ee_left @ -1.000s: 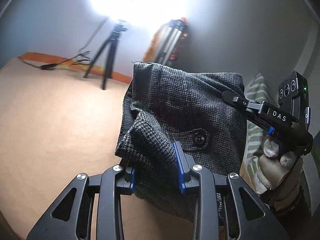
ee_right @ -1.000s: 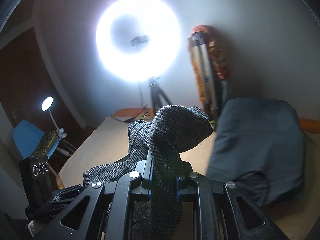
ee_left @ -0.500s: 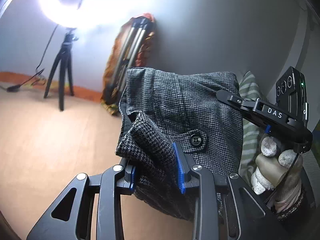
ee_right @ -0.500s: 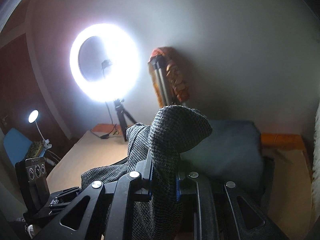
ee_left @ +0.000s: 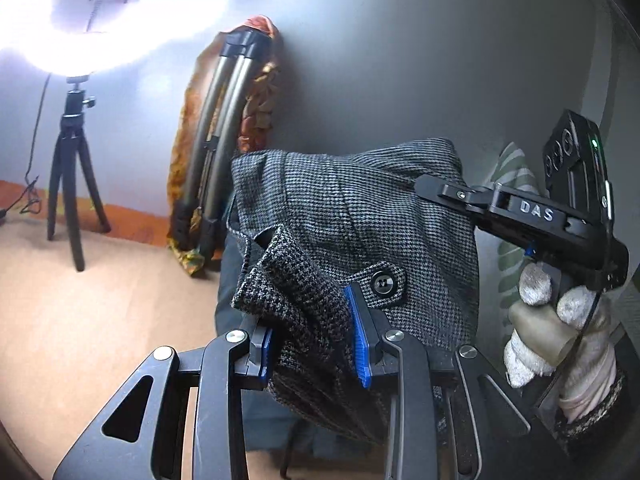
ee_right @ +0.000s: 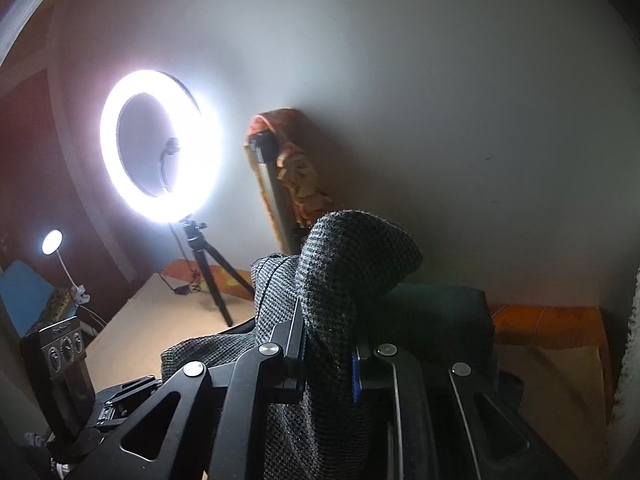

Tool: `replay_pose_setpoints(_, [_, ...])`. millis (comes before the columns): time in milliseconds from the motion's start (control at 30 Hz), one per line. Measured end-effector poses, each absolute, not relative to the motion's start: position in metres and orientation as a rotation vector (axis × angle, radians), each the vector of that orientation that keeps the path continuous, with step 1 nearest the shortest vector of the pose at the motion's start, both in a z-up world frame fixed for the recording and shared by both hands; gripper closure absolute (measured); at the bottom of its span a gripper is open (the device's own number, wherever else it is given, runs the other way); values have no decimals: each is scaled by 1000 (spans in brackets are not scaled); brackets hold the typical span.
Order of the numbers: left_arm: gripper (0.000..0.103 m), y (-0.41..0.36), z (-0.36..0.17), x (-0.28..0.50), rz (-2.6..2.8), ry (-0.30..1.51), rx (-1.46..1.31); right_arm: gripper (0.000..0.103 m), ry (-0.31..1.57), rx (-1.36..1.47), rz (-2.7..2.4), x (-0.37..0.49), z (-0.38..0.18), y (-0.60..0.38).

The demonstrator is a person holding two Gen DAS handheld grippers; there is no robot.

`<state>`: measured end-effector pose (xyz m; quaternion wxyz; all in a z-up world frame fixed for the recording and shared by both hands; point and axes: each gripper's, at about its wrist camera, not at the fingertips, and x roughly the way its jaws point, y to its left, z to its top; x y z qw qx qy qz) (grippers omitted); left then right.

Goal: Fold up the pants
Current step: 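Lift the folded trousers with both tools and carry them toward the pillow, then lower the trousers onto the dark cloth and open both tools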

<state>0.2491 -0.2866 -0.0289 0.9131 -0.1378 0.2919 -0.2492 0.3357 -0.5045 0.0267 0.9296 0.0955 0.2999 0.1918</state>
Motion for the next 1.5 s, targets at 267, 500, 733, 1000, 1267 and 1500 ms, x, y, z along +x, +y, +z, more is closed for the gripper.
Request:
replay_pose_setpoints(267, [74,-320,-53,267,-527,630,-259,89,661,198,379,369,3,-541])
replay_pose_setpoints(500, [74,-327,-71,272,-534,668,-225,86,750,258,321,387,-45,-577])
replay_pose_setpoints(733, [74,-317,-82,272,-521,725,-249,62,789,346,335,399,-53,-589])
replay_pose_setpoints(1000, [68,-305,-88,266,-517,803,-281,64,809,403,254,414,-60,-595])
replay_pose_setpoints(1267, [61,-290,-79,246,-490,805,-269,55,842,368,124,419,-68,-597])
replay_pose_setpoints(1500, [61,-269,-64,235,-421,789,-216,55,805,358,61,397,-49,-593])
